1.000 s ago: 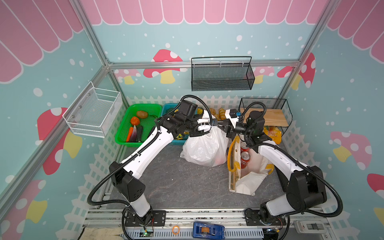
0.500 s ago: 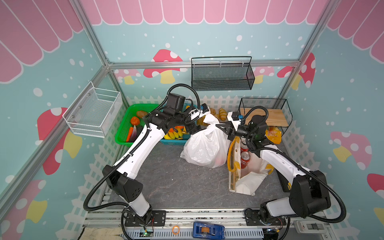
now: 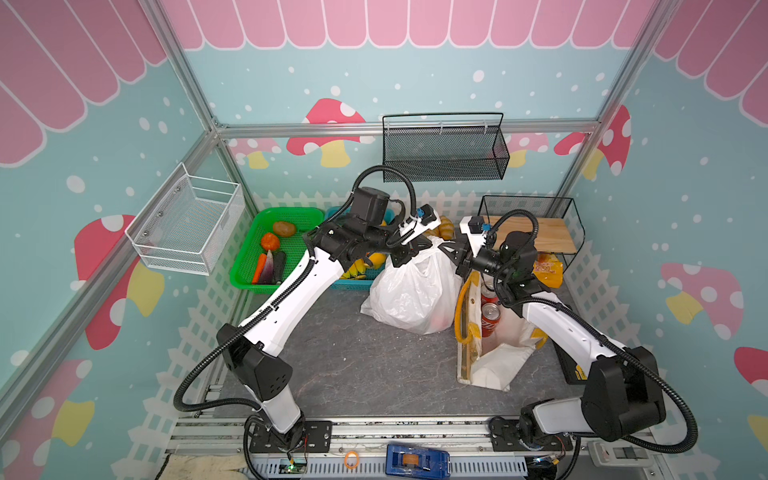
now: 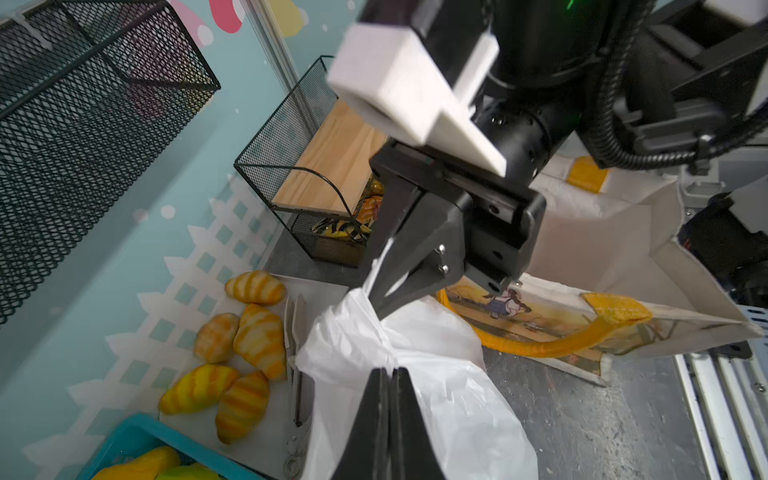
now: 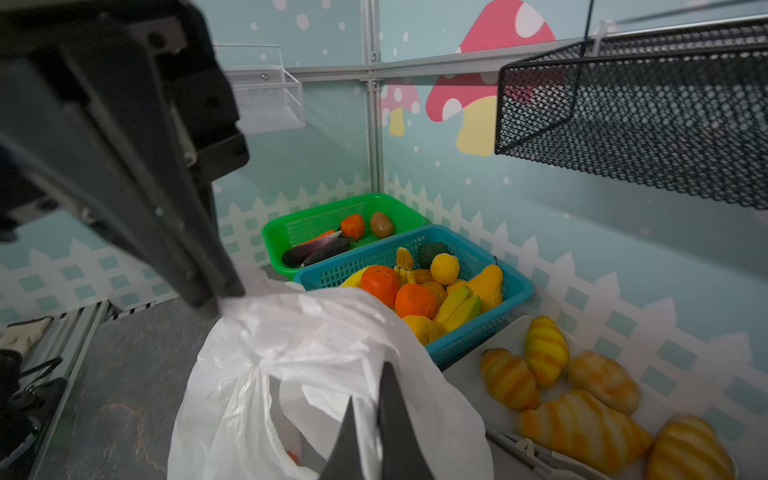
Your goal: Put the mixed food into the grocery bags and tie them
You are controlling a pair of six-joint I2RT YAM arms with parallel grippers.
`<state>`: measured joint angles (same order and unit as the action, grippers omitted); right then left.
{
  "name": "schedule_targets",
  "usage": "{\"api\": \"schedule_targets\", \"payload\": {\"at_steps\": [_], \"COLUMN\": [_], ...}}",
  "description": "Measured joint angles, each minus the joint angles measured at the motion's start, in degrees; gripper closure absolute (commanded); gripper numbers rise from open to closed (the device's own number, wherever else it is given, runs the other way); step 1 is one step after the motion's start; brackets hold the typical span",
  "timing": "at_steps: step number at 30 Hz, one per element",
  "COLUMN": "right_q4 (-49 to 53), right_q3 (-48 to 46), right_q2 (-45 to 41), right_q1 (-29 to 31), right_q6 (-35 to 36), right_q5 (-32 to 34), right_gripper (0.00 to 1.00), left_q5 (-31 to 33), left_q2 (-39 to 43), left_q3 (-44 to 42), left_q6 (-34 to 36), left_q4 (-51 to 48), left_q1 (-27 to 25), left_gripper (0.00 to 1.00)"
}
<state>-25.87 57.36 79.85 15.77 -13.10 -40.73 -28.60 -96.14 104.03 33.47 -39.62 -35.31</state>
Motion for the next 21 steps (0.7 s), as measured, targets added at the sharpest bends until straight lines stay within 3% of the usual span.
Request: {"api": "schedule_targets", "payload": {"at_steps": [5,8,13,21], "right_q4": [1.16,0.55,-2.82,-4.55], "right_q3": [-2.78,-4.22,-6.05,-6.73], "right_q2": [-1.97,-1.99,-2.12,-2.38], "right_q1": [1.46,1.46,1.03,0.72], "right_q6": [-8.44,-11.65,-12.61,-6.16], "right_q5": [2.75,3.08,3.23,2.14], "right_gripper": [1.00,1.00,1.00,0.94], "left_q5": [12.66,17.09,19.82,20.22], "left_q2": [6.60,7.87,6.12,5.22], "left_q3": [-18.73,-24.98,-26.77,-27.87], "left_q6": [0.31,-0.31,-0.70,-0.68], "left_q4": [16.41,24.50,29.68,33.07], "left_q1": [-6.12,-7.58,-7.93,-7.69], "left_gripper": [1.00,1.00,1.00,1.00]}}
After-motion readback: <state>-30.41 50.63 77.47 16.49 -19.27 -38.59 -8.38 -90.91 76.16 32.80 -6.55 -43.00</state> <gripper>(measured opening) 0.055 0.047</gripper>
